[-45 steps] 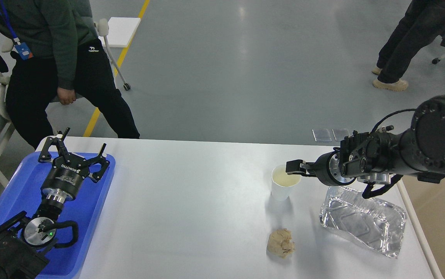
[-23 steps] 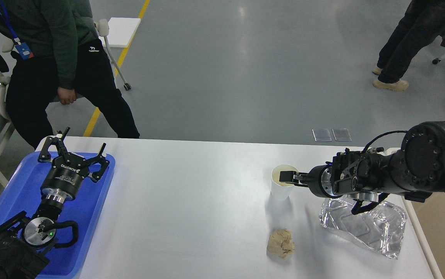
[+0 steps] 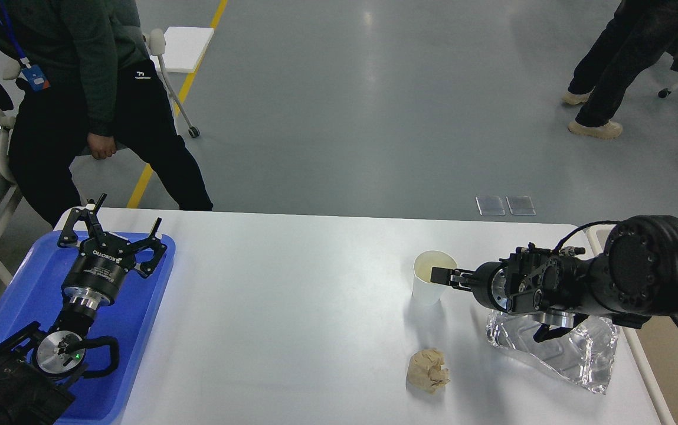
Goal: Tidy desktop
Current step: 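Close the right gripper on the rim of the white cup, then lift the cup with the right gripper and carry it toward the bin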
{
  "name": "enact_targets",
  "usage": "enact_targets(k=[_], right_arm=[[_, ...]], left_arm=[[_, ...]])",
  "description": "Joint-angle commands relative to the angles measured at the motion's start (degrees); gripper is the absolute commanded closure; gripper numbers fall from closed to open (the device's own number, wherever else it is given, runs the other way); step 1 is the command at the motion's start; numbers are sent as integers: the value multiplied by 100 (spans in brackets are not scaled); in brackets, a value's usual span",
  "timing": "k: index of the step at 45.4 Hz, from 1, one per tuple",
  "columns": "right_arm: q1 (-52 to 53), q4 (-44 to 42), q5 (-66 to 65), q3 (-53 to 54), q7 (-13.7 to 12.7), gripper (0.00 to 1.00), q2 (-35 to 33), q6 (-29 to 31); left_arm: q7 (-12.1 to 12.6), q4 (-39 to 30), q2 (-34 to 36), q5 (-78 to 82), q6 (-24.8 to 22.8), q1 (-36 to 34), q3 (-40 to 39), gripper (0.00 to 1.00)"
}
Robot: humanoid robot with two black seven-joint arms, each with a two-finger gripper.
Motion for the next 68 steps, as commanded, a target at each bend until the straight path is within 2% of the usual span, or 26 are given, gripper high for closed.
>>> enact_targets(k=[1,4,5,6,7,23,30,35,40,57,68], right_arm=[[-115,-103,-192,65,32,51,0,-199],[-80,-85,-412,223,32,66,0,-200],[-54,-59,-621,310,41,85,0,-182],[-45,-50,-728,337,41,96,0,-173],[-36,-41,-825,355,50,100,0,-156],[69,20,-1037,601,76,100,0,-103],[253,204,-1028,601,217,100,0,-103],[543,424,-1010,575,208,100,-167,-112],[939,889,-1080,557,217,100,-649,-77],[3030,2771,-1669,364,208,100,-1959,705],[4463,3061,-1669,100,199,100,-2267,1733]], left_arm=[[0,-4,4,0,0,1,0,1],[0,5,4,0,0,1,0,1],[0,-4,-5,0,0,-8,0,1],[0,5,4,0,0,1,0,1],[0,-4,-5,0,0,1,0,1],[0,-4,-5,0,0,-8,0,1],[0,-4,-5,0,0,1,0,1],[0,-4,4,0,0,1,0,1],[0,-4,-5,0,0,1,0,1],[0,5,4,0,0,1,0,1],[0,5,4,0,0,1,0,1]])
